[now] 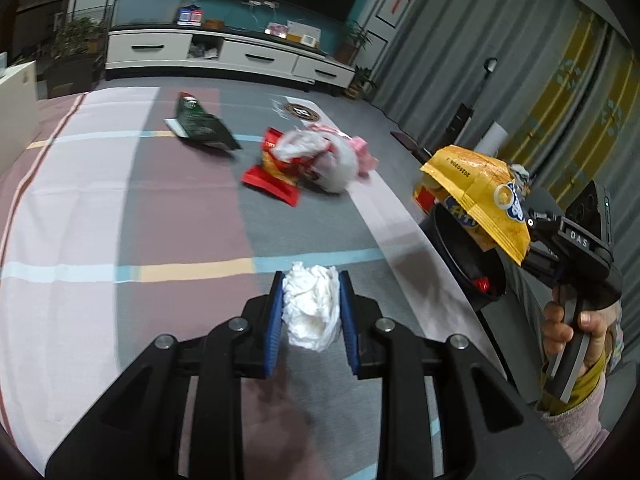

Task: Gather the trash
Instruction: 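Carry the tissue and snack bag over the bucket and release both inside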

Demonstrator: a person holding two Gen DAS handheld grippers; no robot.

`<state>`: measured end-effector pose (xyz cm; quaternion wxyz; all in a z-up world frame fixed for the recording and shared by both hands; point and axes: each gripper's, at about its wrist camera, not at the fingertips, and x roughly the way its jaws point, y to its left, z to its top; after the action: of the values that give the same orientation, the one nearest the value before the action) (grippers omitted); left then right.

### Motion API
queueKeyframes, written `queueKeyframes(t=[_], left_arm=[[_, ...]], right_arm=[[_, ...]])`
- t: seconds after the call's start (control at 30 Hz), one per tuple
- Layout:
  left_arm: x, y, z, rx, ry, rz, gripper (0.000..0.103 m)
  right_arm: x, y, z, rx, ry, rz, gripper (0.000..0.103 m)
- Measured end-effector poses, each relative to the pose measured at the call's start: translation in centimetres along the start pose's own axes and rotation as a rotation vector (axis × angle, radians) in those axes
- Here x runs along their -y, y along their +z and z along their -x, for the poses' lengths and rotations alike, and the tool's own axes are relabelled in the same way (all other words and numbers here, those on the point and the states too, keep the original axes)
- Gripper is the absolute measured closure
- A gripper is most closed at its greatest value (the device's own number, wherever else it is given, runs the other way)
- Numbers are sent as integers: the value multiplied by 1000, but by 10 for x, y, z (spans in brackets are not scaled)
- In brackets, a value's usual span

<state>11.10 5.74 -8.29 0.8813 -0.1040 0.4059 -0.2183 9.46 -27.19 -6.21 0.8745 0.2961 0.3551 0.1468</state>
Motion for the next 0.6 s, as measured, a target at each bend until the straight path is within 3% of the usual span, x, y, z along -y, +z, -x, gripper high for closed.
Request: queueKeyframes(t=[0.37, 0.6], left_arm=[[94, 25, -47, -41, -92, -106, 76], [166, 42, -93, -56, -207, -172, 75]], right_arm=[[52, 8, 44, 132, -301, 56, 66], [78, 11, 61, 165, -352, 35, 66]])
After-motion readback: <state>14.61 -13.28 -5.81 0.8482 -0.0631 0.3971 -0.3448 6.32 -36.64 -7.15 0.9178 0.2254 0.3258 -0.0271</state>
